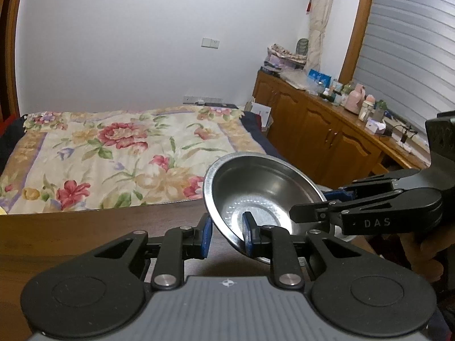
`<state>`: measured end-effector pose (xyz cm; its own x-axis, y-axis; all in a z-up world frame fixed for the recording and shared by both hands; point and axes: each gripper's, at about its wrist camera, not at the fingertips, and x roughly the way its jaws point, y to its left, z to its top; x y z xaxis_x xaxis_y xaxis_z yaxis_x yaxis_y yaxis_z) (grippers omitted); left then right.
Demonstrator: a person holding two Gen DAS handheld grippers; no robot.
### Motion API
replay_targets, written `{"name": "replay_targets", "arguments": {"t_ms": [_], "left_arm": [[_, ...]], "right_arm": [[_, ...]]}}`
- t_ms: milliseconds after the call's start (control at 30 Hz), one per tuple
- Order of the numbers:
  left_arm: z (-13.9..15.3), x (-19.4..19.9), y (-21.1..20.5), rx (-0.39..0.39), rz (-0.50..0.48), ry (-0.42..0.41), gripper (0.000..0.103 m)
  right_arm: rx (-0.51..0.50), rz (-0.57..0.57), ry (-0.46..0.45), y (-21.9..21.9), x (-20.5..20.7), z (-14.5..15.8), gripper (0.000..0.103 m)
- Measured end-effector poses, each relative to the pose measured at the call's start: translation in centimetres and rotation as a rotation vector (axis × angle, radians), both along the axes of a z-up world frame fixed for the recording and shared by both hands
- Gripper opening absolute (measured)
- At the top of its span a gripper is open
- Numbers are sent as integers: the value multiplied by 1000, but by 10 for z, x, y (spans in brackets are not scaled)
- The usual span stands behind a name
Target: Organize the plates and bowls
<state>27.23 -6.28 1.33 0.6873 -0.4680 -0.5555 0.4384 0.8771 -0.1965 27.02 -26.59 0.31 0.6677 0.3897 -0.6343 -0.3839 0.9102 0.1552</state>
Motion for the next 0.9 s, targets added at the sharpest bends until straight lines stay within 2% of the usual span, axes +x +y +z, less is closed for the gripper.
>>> {"name": "replay_targets", "arguments": {"t_ms": [300, 900], "left_arm": [[13, -32, 3, 6, -21, -31, 24], [14, -81, 17, 29, -26, -41, 24]], "right_arm": [[7, -8, -8, 1, -29, 8, 29], [15, 35, -21, 9, -74, 10, 29]]}}
